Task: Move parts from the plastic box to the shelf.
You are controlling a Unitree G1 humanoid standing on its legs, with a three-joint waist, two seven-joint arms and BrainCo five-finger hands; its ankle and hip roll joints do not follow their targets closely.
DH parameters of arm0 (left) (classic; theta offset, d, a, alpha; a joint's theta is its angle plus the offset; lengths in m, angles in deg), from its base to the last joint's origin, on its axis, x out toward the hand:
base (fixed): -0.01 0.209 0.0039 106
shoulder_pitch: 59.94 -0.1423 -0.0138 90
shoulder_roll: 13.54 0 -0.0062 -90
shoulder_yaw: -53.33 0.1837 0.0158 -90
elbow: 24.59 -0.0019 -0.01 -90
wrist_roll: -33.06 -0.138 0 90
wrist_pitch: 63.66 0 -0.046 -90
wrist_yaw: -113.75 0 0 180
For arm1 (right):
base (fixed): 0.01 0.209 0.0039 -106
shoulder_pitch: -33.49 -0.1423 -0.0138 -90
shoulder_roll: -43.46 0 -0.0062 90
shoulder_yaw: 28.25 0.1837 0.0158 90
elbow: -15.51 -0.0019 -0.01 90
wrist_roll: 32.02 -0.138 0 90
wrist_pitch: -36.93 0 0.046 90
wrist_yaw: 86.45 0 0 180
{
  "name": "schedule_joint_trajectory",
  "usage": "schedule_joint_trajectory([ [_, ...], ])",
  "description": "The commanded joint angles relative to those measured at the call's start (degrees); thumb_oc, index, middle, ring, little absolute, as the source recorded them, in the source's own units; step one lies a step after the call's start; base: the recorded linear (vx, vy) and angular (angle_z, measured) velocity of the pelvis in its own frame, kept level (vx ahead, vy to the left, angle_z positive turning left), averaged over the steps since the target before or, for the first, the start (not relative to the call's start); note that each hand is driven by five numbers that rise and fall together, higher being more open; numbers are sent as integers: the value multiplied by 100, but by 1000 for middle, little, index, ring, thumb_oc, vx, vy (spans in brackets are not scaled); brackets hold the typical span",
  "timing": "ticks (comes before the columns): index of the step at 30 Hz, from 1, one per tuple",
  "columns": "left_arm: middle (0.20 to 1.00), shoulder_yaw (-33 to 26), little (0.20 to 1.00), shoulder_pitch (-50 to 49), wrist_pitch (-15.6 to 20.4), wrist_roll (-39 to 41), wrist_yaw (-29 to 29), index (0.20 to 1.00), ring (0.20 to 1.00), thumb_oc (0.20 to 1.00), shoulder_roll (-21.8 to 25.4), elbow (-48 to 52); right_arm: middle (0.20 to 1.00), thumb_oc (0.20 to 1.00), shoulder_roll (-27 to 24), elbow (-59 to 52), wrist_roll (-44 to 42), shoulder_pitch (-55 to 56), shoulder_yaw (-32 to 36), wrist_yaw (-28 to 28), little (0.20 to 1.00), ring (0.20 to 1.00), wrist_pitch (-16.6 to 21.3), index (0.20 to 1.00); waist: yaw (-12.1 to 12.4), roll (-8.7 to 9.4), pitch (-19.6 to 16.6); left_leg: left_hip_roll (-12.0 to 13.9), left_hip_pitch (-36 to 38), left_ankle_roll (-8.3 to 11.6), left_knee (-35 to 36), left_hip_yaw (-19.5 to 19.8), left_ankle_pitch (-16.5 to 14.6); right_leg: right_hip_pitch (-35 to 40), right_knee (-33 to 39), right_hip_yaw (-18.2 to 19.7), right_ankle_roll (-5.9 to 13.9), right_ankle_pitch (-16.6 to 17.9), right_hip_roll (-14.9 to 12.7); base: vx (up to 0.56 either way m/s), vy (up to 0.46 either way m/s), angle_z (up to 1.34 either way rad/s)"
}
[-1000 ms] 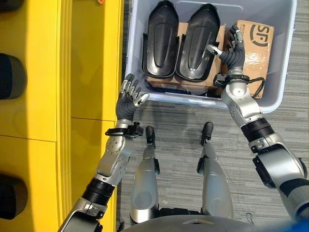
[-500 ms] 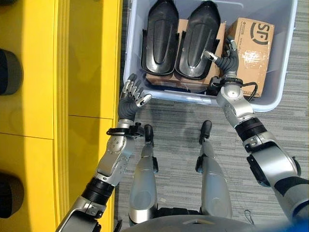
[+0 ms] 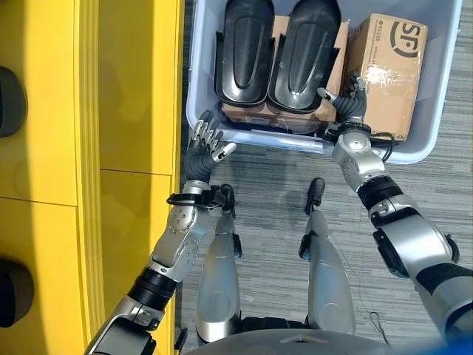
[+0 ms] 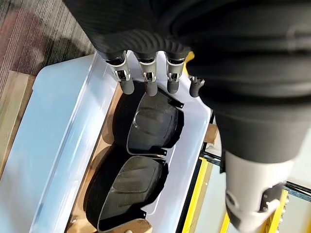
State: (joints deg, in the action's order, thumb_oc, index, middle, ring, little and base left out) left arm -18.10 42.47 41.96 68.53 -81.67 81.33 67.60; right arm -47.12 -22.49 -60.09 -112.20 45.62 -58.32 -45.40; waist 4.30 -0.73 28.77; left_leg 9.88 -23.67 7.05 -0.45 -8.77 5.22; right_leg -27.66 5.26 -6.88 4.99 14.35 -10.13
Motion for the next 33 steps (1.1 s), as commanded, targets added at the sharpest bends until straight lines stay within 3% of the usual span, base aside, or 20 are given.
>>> schedule_joint_trajectory([
  [1, 1000, 72, 1000, 100, 372, 52, -43, 1000, 1000, 1000, 271, 397, 1000, 1000, -144, 598, -208, -730, 106, 97, 1000, 1000, 116, 1000, 124, -92, 102, -48, -462, -162, -334, 287, -113, 322, -498, -150, 404, -894, -423, 0, 0, 0],
  [8, 1000, 144, 1000, 216, 425, 42, -69, 1000, 1000, 1000, 262, 409, 1000, 1000, -252, 1184, -308, -973, 112, 75, 1000, 1000, 76, 1000, 170, -147, 102, -57, -642, -169, -351, 346, -98, 160, -582, -201, 392, -928, -410, -5, -2, 2],
  [33, 1000, 240, 1000, 366, 481, 167, -65, 1000, 1000, 1000, 373, 440, 1000, 1000, -903, 1491, -369, -1768, -54, 158, 1000, 1000, 92, 1000, 343, -198, 102, -144, -933, -208, -497, 566, -164, 62, -767, -345, 416, -1050, -458, 5, 0, 4],
])
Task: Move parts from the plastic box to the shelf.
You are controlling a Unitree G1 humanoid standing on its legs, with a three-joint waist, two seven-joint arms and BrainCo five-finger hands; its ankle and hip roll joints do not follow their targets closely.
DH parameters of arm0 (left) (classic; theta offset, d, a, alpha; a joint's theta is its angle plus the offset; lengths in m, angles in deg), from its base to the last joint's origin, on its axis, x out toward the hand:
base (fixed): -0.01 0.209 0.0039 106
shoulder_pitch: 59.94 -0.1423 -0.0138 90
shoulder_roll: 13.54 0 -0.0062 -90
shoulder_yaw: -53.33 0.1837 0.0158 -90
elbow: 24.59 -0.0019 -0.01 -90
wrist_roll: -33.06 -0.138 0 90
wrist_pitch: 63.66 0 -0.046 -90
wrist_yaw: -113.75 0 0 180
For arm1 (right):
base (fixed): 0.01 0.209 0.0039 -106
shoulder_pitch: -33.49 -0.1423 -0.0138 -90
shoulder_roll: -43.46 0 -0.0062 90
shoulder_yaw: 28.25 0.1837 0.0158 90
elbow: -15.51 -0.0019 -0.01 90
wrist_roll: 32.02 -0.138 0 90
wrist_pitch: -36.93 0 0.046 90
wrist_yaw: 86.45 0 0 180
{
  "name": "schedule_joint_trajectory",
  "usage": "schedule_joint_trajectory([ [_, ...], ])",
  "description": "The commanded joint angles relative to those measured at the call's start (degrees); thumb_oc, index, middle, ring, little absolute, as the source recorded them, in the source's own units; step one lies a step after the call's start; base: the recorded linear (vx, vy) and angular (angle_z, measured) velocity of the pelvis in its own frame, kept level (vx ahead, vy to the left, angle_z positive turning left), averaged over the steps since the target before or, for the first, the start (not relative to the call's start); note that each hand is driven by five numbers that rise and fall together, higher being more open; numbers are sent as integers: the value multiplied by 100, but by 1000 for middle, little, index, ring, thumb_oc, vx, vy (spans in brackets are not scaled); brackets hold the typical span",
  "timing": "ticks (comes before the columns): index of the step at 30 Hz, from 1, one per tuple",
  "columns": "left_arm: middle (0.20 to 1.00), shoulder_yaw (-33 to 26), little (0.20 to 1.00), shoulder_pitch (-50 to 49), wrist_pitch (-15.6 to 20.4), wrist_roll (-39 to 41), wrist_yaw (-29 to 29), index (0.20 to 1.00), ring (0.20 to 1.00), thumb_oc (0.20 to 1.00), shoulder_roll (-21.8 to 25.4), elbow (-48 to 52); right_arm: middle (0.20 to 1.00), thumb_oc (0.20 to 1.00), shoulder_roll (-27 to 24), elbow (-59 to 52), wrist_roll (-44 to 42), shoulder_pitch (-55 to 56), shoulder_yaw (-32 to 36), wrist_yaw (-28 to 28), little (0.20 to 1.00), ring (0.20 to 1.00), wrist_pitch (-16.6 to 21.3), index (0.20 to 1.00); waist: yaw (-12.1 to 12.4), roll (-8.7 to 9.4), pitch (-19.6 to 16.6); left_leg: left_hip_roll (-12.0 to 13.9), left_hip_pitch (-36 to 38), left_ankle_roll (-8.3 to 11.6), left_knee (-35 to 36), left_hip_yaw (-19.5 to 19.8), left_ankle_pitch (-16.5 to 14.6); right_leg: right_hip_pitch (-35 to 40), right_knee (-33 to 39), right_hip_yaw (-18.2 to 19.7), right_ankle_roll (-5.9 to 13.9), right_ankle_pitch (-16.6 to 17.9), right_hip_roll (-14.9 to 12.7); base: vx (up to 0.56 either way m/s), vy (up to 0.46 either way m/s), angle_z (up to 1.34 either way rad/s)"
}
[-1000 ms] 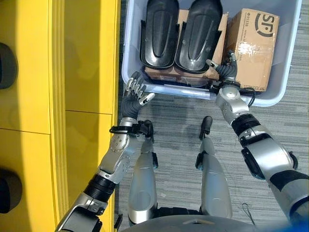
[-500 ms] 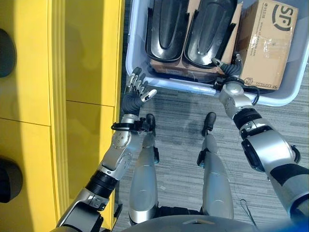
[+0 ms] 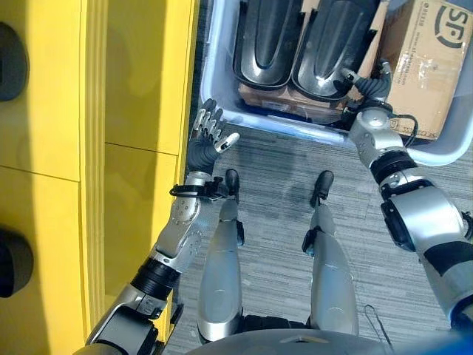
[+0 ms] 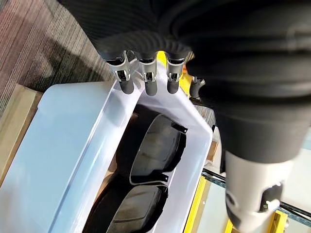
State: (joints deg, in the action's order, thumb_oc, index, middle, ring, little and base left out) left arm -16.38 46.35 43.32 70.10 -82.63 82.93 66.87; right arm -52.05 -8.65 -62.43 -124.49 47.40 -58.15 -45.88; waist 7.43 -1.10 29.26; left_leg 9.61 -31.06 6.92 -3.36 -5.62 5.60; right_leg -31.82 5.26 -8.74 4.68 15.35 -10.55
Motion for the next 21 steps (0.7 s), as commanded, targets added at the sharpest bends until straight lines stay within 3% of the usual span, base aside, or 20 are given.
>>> schedule_joint_trajectory([
  [1, 1000, 79, 1000, -18, 344, 21, 34, 1000, 1000, 1000, 220, 511, 1000, 1000, -435, 133, -121, -572, -254, 135, 1000, 1000, 126, 1000, 41, -162, 54, -123, -199, -199, -206, 258, -204, 477, -772, -165, 447, -1160, -415, 0, 0, 0],
  [21, 1000, 161, 1000, 36, 395, -25, -28, 1000, 1000, 1000, 263, 703, 1000, 1000, -740, 884, -42, -827, -375, 109, 1000, 1000, -106, 1000, 252, -260, 54, -259, -750, -254, -408, 516, -249, 173, -851, -266, 471, -1200, -454, 5, 2, 4],
])
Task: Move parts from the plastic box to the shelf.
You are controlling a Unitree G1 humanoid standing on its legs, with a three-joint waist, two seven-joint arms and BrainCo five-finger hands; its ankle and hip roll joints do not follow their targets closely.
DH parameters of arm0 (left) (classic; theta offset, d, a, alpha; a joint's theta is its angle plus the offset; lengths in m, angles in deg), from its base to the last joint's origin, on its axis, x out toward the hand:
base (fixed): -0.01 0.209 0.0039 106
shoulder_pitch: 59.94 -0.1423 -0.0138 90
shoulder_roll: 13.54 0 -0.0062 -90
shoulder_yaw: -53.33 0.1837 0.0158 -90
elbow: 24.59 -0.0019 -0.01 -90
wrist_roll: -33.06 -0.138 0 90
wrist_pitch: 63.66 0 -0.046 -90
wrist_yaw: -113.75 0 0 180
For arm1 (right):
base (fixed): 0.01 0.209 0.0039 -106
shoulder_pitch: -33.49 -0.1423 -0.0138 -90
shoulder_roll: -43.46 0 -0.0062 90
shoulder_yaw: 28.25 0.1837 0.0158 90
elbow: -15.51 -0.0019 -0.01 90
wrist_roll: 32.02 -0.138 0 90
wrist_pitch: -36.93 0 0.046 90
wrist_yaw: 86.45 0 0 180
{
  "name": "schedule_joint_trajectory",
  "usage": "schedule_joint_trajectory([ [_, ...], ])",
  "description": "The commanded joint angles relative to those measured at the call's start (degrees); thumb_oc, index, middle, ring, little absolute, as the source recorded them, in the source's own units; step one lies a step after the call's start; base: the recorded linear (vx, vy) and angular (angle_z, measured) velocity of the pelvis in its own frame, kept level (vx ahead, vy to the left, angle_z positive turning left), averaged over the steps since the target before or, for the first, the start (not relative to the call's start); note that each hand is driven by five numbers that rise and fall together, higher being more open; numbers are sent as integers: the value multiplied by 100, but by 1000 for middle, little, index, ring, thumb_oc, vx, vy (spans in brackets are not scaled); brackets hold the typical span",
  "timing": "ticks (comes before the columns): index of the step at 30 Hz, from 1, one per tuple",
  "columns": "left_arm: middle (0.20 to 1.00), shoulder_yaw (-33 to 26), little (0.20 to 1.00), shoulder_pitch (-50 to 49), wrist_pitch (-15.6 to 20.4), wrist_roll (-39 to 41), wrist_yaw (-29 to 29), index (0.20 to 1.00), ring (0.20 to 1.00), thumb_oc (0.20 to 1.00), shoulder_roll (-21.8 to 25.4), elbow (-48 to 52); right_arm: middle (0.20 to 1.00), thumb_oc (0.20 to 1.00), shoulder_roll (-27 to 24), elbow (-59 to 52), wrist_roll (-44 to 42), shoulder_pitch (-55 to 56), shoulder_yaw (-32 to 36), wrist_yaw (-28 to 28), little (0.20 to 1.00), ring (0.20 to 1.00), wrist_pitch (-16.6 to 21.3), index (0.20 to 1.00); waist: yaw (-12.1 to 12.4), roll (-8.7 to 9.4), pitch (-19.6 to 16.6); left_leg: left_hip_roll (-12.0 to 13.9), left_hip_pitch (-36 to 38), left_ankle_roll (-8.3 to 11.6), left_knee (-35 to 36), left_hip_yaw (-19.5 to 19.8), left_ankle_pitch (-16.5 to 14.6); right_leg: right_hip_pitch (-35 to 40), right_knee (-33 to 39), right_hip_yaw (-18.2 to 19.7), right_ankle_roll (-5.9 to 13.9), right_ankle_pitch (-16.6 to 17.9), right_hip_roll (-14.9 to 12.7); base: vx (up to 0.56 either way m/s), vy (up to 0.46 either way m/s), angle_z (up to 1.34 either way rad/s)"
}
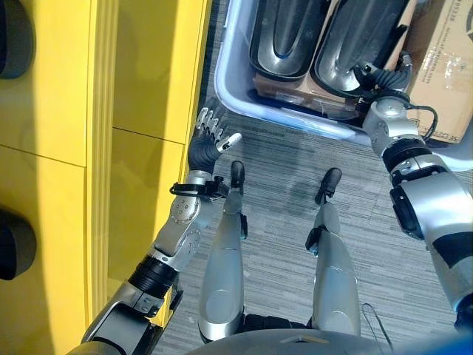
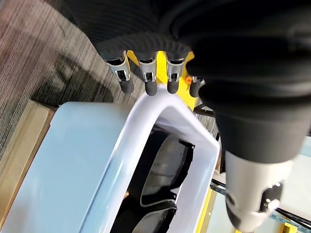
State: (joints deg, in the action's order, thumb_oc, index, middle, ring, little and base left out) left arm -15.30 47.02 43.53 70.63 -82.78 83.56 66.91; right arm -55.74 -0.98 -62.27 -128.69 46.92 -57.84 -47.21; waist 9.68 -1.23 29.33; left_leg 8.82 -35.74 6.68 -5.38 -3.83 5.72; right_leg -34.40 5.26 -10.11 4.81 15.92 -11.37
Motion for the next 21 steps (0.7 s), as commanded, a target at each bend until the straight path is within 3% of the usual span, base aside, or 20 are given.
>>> schedule_joint_trajectory([
  [1, 1000, 63, 1000, -38, 381, -75, -11, 1000, 1000, 1000, 194, 709, 1000, 1000, -401, 123, -67, -407, -303, 99, 1000, 1000, 23, 1000, 40, -237, 46, -182, -365, -237, -221, 357, -263, 385, -852, -151, 460, -1258, -372, 6, -8, 7],
  [13, 1000, 58, 1000, -74, 378, -75, 11, 1000, 1000, 1000, 210, 740, 1000, 1000, -563, 190, -40, -351, -308, 66, 1000, 1000, -31, 1000, 118, -248, 46, -257, -631, -256, -308, 504, -268, 298, -905, -291, 452, -1317, -399, 9, 0, 8],
  [14, 1000, 57, 1000, -74, 378, -75, 11, 1000, 1000, 1000, 210, 740, 947, 947, -563, 191, -40, -352, -308, 66, 947, 947, -31, 947, 117, -248, 46, -257, -631, -256, -309, 505, -268, 299, -905, -292, 452, -1317, -399, 0, 0, 0],
  [15, 1000, 49, 1000, -66, 381, -74, 8, 1000, 1000, 1000, 222, 745, 564, 564, -548, 193, -28, -359, -316, 62, 564, 564, -33, 564, 121, -239, 46, -260, -623, -257, -319, 508, -276, 315, -905, -309, 450, -1318, -404, 0, 0, 0],
  [17, 1000, 46, 1000, -60, 378, -71, 11, 1000, 1000, 1000, 222, 750, 391, 391, -540, 197, 4, -358, -333, 45, 391, 391, -47, 391, 125, -235, 46, -265, -619, -261, -330, 506, -282, 323, -908, -314, 450, -1316, -410, 0, 0, 0],
  [18, 1000, 46, 1000, -50, 381, -51, 11, 1000, 1000, 1000, 218, 755, 200, 200, -529, 204, 51, -365, -363, 37, 200, 200, -64, 200, 122, -236, 46, -269, -604, -265, -333, 507, -287, 347, -909, -311, 448, -1322, -410, 0, 0, 0],
  [21, 1000, 43, 1000, -44, 382, -33, 3, 1000, 1000, 1000, 219, 756, 200, 200, -533, 212, 38, -385, -373, 38, 200, 200, -70, 200, 117, -229, 46, -268, -572, -263, -337, 501, -295, 378, -905, -300, 445, -1323, -412, 0, 0, 0],
])
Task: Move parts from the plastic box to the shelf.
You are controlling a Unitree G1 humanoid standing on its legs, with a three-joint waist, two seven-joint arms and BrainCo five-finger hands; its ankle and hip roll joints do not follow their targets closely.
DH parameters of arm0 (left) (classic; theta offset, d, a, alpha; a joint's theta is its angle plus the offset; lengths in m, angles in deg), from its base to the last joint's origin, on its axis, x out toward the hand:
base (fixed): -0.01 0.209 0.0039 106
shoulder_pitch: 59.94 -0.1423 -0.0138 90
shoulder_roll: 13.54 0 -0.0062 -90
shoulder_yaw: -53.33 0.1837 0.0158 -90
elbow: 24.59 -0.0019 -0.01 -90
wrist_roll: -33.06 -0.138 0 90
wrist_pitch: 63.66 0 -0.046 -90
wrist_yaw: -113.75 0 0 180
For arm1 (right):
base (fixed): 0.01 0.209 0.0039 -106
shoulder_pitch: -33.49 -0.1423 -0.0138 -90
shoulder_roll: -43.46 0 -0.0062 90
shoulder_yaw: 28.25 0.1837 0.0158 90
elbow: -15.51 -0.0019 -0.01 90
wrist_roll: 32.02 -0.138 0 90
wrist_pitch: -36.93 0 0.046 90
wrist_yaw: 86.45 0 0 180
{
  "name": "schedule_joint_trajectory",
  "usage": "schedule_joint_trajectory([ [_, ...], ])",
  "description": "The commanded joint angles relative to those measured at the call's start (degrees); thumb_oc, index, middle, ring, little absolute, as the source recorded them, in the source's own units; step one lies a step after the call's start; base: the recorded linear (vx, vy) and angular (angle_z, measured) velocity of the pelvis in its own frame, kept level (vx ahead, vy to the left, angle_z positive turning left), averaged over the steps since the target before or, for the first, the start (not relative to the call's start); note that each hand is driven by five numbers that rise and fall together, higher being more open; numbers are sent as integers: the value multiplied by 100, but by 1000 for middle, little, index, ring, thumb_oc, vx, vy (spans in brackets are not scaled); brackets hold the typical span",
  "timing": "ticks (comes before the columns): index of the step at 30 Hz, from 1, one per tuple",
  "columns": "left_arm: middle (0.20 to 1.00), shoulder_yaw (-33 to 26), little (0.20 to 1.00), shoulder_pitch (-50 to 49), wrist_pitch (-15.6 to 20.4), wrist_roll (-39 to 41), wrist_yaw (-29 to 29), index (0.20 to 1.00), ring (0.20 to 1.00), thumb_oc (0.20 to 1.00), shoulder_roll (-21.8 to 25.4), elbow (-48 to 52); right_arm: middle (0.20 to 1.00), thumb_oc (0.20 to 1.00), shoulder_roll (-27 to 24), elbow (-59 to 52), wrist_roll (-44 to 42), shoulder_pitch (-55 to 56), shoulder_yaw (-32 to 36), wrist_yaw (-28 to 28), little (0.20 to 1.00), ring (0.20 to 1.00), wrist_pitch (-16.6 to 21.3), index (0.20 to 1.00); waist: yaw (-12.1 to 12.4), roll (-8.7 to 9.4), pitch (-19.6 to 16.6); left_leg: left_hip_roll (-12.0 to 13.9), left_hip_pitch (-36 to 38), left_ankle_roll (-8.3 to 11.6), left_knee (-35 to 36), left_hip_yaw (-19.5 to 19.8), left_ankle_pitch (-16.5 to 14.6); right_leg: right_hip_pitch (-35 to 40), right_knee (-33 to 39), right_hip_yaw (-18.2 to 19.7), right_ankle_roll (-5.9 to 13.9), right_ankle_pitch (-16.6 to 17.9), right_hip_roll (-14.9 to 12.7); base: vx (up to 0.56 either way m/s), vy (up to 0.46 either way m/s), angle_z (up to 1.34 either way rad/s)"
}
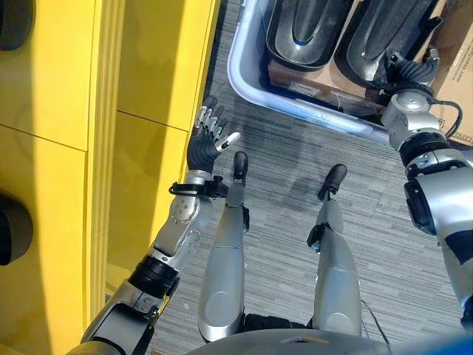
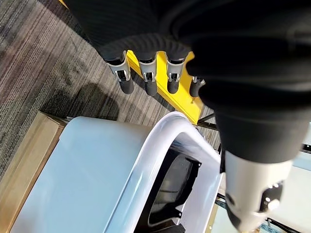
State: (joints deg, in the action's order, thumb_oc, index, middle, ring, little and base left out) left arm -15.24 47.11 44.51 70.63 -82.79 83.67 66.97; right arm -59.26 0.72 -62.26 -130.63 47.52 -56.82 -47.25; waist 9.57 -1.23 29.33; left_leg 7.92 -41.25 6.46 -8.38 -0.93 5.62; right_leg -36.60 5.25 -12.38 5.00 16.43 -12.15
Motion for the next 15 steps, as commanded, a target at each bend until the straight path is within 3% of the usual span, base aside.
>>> schedule_joint_trajectory([
  [1, 1000, 43, 1000, -56, 277, -30, 7, 1000, 1000, 1000, 217, 761, 200, 200, -191, 50, 66, -219, -462, -58, 200, 200, -89, 200, 112, -220, 46, -178, 11, -237, -37, 204, -292, 626, -898, -60, 423, -1368, -336, 0, 0, 0],
  [15, 1000, 50, 1000, -75, 238, 37, 53, 1000, 1000, 1000, 226, 729, 200, 200, -132, 29, 49, -168, -378, -92, 200, 200, -142, 200, 60, -151, 46, -145, 247, -213, 29, 187, -266, 855, -842, -89, 428, -1354, -320, -2, -1, 0],
])
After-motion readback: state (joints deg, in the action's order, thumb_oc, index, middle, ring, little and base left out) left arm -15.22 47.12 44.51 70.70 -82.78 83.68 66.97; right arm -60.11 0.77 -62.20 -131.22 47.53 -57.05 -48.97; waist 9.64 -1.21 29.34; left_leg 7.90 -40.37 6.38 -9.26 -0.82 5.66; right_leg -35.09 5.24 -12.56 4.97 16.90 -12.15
